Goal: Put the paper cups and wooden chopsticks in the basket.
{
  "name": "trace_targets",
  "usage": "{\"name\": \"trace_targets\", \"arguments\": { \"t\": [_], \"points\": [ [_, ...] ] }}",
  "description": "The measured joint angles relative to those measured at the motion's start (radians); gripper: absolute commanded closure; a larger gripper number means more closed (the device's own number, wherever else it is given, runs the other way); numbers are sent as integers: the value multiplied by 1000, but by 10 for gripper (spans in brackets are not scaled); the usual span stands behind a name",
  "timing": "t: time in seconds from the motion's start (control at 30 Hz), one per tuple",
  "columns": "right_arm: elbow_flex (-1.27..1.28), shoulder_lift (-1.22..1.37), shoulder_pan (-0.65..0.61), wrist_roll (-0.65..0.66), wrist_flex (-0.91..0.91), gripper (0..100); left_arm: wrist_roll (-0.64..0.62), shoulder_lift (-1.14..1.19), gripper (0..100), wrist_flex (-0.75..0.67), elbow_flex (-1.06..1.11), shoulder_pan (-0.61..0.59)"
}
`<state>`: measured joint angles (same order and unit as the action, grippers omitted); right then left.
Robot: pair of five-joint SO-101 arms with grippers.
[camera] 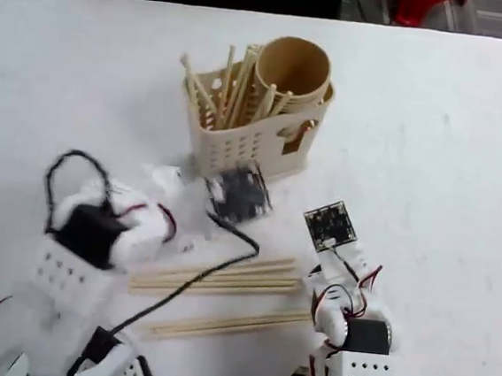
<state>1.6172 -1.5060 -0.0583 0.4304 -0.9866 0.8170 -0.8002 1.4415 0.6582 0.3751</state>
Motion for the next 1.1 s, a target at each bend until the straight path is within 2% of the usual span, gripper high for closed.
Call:
{"name": "trace_targets", "arguments": {
  "t": [0.17, 0.4, 0.63, 0.9, 1.1],
  "points": [
    [0, 0, 2, 0, 0, 981, 192, 37, 978, 3, 196, 64],
    [0, 0, 0, 0, 0, 981, 393, 38, 978, 6, 404, 256],
    [0, 0, 0, 0, 0, 981, 423, 41, 978, -51, 537, 308],
    [0, 0, 0, 0, 0, 981, 477, 41, 978, -61, 572, 308],
    [0, 0, 2, 0, 0, 981, 485, 41, 979, -121, 628, 308]
  ]
}}
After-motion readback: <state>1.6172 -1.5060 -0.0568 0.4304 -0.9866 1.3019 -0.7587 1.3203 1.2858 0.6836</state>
